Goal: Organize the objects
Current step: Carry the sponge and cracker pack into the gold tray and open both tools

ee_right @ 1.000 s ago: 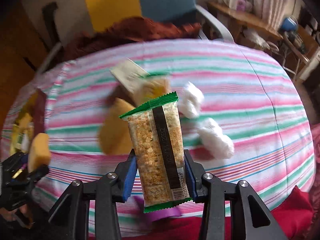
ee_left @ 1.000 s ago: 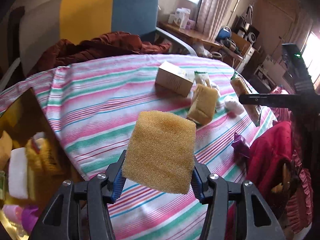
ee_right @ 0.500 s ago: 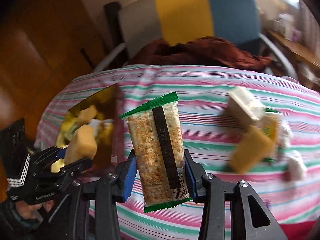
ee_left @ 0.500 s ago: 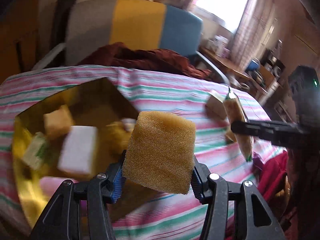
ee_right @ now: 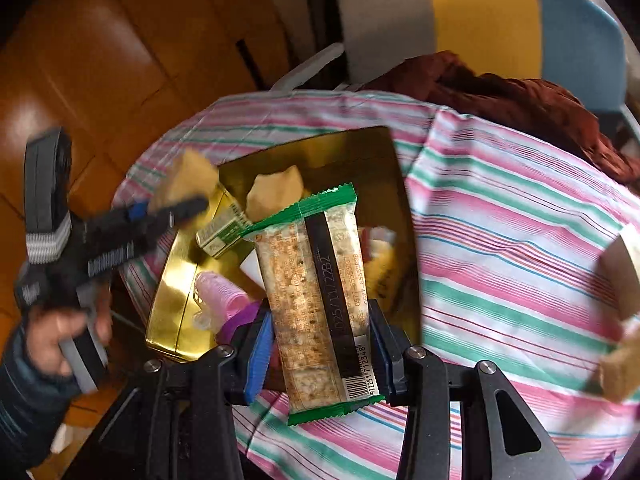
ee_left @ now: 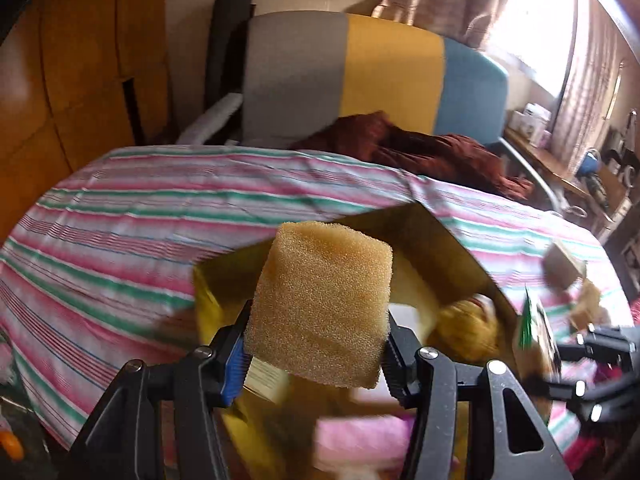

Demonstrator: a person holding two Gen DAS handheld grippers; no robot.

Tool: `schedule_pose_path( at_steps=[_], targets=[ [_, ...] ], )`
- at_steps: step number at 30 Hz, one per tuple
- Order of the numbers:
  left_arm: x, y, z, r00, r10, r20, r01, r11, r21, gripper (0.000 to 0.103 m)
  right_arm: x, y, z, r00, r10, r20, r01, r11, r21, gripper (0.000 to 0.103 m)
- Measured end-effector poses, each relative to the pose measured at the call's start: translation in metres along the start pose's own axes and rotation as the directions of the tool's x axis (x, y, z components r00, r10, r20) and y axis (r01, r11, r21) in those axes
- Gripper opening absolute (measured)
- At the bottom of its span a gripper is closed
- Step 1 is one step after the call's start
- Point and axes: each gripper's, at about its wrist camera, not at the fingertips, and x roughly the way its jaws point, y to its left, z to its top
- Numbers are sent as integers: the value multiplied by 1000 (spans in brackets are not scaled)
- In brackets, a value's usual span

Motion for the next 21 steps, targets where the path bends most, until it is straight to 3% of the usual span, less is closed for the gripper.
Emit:
schedule_pose_path(
  at_steps=[1, 4, 6, 7, 8, 13, 15, 19, 21],
  targets=[
    [2, 5, 3, 1000, 10, 3, -10, 1000, -5, 58, 7, 5, 0, 1000, -18, -13, 18, 1000, -18, 44],
    [16, 20, 11, 997, 74, -25, -75, 997, -31, 81, 24, 12, -2, 996, -79, -37, 77, 996, -44, 47],
    [15, 28, 10, 996, 86, -13, -87, 994, -60, 84, 27, 16, -4, 995, -96, -29, 94, 994, -55, 64],
    [14, 28, 9, 997, 79, -6, -79, 995, -68, 84, 24, 17, -5, 995, -102, -16, 101, 993, -56, 84],
    [11, 29, 6, 997, 73, 2, -73, 994, -79, 84, 19, 18, -6, 994, -112, 7, 112, 992, -58, 97],
    [-7, 22, -15, 999, 38, 12, -36, 993, -110, 84, -2, 27, -7, 981, -171, 97, 179, 980, -87, 100],
    [-18, 16, -28, 999, 33, 27, -30, 992, -122, 84, -12, 35, -9, 961, -219, 167, 239, 964, -112, 102],
    [-33, 7, -47, 999, 20, 42, -13, 990, -144, 84, -35, 52, -22, 876, -328, 353, 397, 906, -144, 103],
    [-42, 0, -56, 998, 27, 55, -19, 990, -140, 84, -37, 52, -26, 852, -370, 370, 434, 895, -106, 103]
  ],
)
